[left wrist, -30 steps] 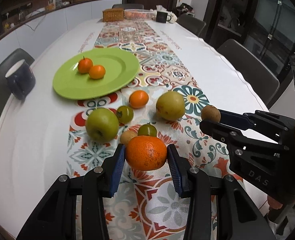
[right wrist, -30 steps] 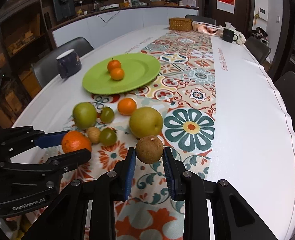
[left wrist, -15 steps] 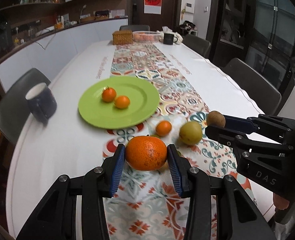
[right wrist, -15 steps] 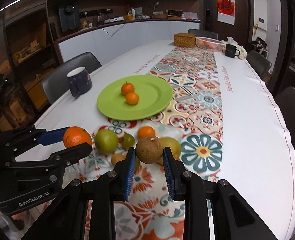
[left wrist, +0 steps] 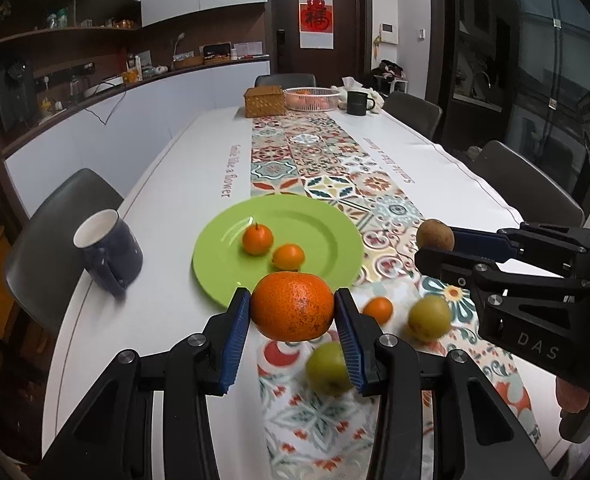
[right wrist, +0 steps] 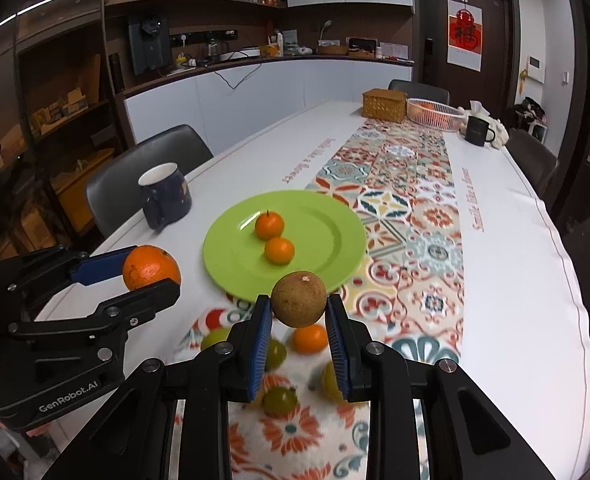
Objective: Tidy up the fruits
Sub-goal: 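Carry the orange and kiwi onto the green plate and open both tools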
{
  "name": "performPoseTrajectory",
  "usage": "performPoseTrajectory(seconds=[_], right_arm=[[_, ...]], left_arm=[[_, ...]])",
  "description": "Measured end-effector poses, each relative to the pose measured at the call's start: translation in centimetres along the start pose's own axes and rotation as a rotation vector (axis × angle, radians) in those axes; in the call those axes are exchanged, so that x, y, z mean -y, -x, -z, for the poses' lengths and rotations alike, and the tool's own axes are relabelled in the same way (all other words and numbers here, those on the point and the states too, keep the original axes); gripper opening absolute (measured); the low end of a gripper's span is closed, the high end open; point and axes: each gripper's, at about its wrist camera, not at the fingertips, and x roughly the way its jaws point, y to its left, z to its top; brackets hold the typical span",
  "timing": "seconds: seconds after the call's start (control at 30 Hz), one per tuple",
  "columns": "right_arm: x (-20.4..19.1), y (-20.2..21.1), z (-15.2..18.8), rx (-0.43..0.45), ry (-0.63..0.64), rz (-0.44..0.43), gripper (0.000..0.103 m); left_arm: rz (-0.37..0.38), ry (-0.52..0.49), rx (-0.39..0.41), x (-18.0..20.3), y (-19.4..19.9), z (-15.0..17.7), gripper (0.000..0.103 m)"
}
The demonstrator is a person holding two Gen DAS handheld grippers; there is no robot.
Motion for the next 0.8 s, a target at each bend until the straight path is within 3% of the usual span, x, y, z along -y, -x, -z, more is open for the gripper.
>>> performPoseTrajectory(seconds=[0.37, 0.8], right_arm=[[0.4, -6.0, -3.1, -0.056, 0.01, -0.026, 0.029], [1.2, -12.5, -3.8, -0.165, 0.002, -0.035, 0.029]], left_arm=[[-0.022, 0.021, -0.036, -2.8, -4.7, -1.9, 0.042], [0.007, 0.03, -0.146, -4.5, -11.2, -1.6, 0.042]])
